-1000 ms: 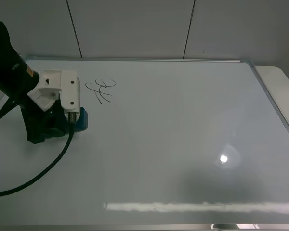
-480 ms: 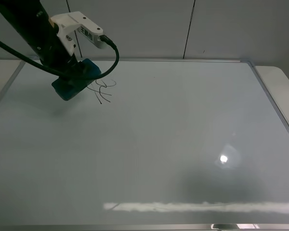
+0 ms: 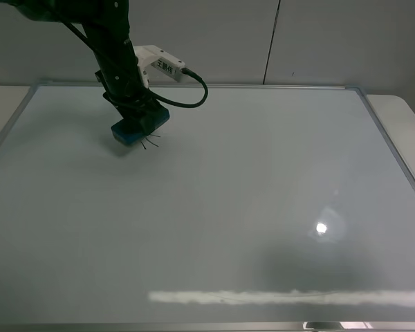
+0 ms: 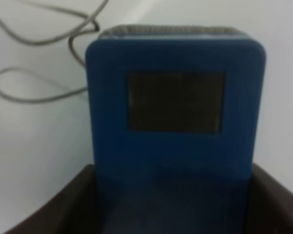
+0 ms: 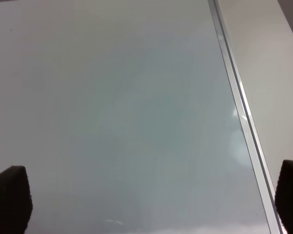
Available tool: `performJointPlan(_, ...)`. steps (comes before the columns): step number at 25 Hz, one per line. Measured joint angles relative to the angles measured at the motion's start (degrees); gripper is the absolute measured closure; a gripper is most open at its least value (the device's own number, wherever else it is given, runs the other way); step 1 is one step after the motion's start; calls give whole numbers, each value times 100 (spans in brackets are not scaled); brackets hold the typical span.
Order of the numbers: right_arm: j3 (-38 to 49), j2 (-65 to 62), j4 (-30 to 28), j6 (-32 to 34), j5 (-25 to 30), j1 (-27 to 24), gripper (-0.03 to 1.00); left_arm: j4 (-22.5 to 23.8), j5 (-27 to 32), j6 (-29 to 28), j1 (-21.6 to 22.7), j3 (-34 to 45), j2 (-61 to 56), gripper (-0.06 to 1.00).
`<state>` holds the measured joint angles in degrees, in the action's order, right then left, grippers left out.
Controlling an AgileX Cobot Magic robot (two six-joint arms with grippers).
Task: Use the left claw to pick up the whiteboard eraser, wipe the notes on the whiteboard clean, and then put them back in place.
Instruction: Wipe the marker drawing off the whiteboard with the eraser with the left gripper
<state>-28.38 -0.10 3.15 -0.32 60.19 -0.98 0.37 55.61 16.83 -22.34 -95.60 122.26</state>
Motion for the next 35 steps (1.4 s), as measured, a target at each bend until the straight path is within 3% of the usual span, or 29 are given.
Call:
performJointPlan(13,0,0,0,0,0,0,-3,-207,-46,-226,-460,-556,777,39)
performJointPlan(25,0,0,0,0,0,0,-3,517,-425,-582,-488,-619,1088,39)
performJointPlan(30,0,0,0,0,0,0,-3,630,-815,-649,-229,-626,1125,39)
performJointPlan(35,0,0,0,0,0,0,-3,626,-980,-503,296,-630,1125,39)
